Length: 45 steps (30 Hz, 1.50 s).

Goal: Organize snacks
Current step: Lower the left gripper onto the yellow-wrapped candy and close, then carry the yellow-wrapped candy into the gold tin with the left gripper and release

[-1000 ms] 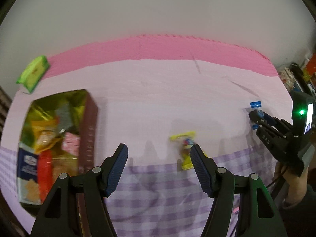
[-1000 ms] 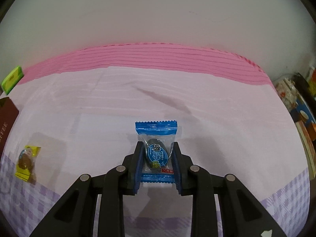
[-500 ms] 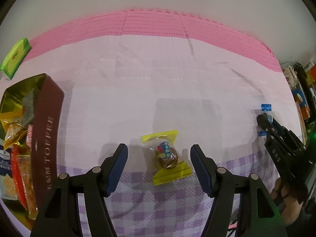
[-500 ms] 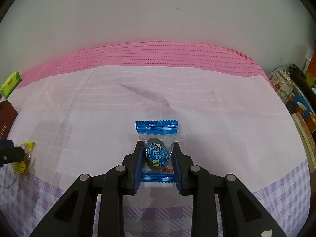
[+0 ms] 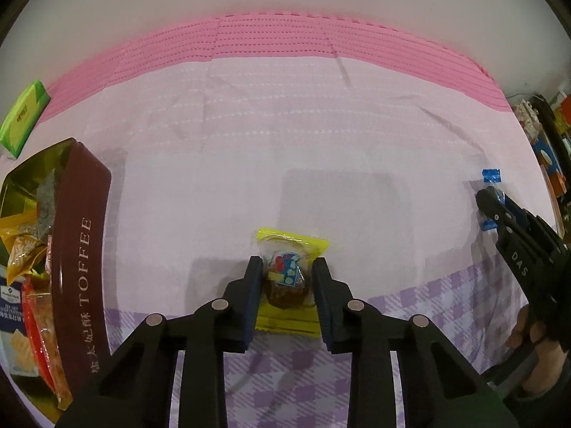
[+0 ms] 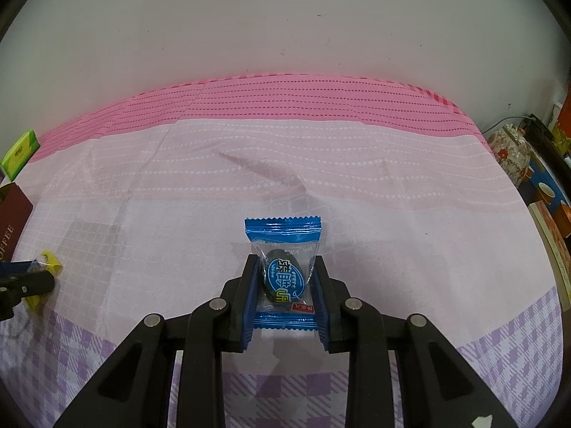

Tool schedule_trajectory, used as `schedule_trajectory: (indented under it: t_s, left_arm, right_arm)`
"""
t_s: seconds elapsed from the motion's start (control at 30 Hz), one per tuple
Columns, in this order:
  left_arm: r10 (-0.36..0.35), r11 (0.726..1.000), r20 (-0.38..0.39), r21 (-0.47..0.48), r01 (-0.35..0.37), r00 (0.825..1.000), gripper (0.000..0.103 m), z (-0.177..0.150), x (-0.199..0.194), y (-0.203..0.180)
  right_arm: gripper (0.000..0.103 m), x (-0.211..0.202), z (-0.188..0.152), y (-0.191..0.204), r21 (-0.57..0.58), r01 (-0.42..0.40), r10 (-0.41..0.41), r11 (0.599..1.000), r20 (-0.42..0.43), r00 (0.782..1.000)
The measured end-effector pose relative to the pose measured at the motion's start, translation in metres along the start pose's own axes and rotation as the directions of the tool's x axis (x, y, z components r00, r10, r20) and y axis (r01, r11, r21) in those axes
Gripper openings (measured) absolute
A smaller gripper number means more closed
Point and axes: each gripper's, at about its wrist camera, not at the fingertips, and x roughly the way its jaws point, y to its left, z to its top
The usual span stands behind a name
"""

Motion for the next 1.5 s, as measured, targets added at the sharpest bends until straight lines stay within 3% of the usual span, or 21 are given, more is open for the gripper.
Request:
schedule_trajectory:
  t_s: [0.47,0.87,1.13,1.5]
  left_arm:
    - [0.021,1.000,0.032,0.002,-0.021,0.999,0.027,-0.022,-0.027,0.022]
    - [0.045,0.998,0.115,-0.053,-0.039,0.992,0.027,-0.023,-0.071,0.055]
    - [0.124,0.983,0.158,-0.158,-0.099,0.980,0.027,-0.018,-0.092,0.111]
    - [0.238,0.946,0.134,-0.259,-0.197,0.962,0.027,-0.028,-0.095,0.177]
  right_arm:
    - [0.026,0.000,0.000,0.001,-0.001,0.000,0.000,1.000,0.000,1.000]
    - [0.026,0.001,0.000,0.001,-0.002,0.000,0.000,1.000,0.001,1.000]
    - [0.026,0.001,-0.001,0.001,-0.002,0.000,0.000,1.000,0.001,1.000]
    - [0.026,0.000,-0.001,0.001,-0.002,-0.001,0.001,1.000,0.001,1.000]
